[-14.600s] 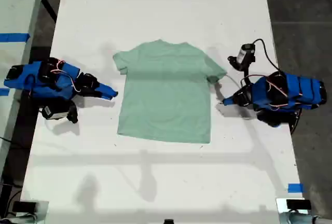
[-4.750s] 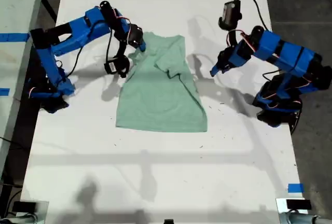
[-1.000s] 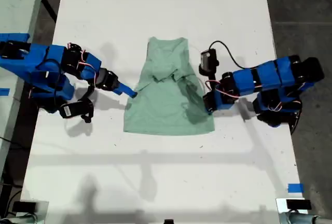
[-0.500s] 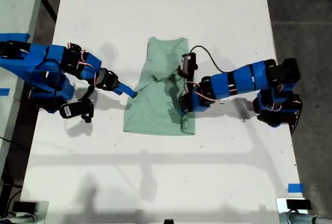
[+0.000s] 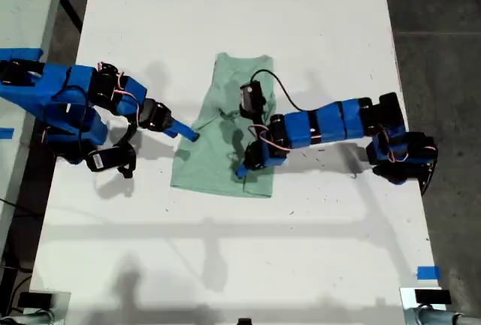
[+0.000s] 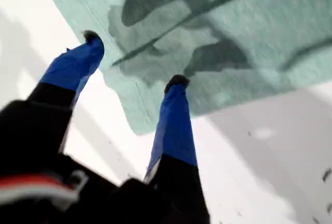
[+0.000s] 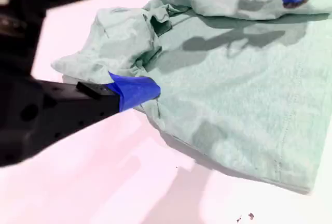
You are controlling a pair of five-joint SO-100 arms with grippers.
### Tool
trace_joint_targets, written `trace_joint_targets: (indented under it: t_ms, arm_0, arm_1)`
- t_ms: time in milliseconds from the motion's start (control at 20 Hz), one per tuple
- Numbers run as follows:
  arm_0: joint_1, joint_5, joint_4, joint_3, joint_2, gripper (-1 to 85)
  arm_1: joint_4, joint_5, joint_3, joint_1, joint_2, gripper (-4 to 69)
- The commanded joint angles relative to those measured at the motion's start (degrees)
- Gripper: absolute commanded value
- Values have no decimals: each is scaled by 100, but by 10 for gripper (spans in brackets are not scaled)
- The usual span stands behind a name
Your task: Fold tshirt
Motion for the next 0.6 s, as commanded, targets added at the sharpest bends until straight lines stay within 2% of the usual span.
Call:
trace_joint_targets:
  t_ms: [0,150,300,550]
  arm_0:
    - [26,-114,53,-79,272,300]
    - [62,-229,97,-44,272,298]
    - [123,-457,70,237,-18,298]
    - [97,-659,-554,773,-905,290]
  arm_1:
    - [905,-53,-457,-141,1099,269]
    - [1503,-18,-149,-167,1802,260]
    - [1521,0,413,-123,2215,255]
    - [1468,-105,519,-132,2232,246]
